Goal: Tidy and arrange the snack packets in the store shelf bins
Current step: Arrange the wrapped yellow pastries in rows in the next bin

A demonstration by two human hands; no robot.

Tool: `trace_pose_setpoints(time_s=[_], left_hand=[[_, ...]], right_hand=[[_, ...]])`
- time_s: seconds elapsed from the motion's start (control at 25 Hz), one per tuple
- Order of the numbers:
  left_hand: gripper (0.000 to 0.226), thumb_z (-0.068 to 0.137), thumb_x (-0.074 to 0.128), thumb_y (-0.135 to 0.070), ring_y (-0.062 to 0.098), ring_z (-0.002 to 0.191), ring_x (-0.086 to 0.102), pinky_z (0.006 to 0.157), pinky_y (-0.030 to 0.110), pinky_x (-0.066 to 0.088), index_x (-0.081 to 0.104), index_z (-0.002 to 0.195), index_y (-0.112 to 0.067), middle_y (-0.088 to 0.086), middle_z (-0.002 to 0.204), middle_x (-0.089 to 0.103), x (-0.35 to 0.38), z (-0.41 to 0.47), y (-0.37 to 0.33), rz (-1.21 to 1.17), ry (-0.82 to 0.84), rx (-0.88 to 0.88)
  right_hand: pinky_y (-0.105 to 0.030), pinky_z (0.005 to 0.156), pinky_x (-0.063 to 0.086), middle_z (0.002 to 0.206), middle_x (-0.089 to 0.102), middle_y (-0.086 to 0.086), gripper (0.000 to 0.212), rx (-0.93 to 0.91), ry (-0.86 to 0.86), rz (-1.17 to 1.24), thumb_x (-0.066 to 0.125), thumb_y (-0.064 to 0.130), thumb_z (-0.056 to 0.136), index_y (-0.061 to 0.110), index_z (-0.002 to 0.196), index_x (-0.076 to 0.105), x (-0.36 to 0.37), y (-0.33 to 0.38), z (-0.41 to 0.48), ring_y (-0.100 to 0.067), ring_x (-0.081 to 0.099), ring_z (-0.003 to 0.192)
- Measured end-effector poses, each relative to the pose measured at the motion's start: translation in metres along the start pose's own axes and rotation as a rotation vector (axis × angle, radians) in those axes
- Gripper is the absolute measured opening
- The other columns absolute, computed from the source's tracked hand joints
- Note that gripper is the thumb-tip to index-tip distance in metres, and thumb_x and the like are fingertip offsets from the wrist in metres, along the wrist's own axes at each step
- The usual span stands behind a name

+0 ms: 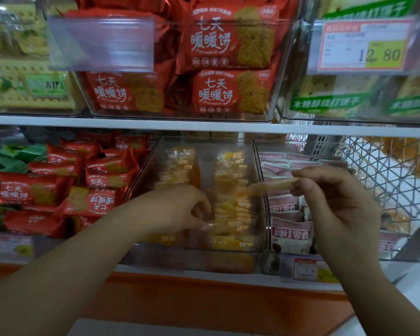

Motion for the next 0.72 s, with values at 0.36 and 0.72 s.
trace_pose_setpoints(time_s=[0.36,0.72], left_hand=[[0.027,0.091,0.057,-0.014,0.005,0.087,0.063,0.083,0.027,0.051,0.057,0.118,-0.02,-0.009,0.097,0.067,0.011,0.002,-0.008,-0.083,-0.072,0.017],[0.036,0.101,0.039,-0.027,0.016,0.102,0.064,0.089,0.028,0.052,0.045,0.135,-0.017,0.005,0.115,0.062,0.006,-0.002,-0.013,-0.642,0.109,-0.128]], right_hand=[[-0.021,0.05,0.049,0.064,0.064,0.001,0.008,0.1,0.138,-0.016,0.063,0.028,0.085,0.036,0.085,0.062,0.003,0.018,-0.02,-0.009,0.062,0.053],[-0.005,0.057,0.045,0.067,0.066,0.014,0.008,0.057,0.121,-0.068,0.054,0.033,0.086,0.037,0.09,0.057,0.018,0.018,-0.038,0.006,0.065,0.067]])
Point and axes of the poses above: each hand's wrist, its own z-axis towards the middle knuckle, its own x-axis out of the palm, y = z × x, the point moved 2 cm from there along z, towards the middle knuckle
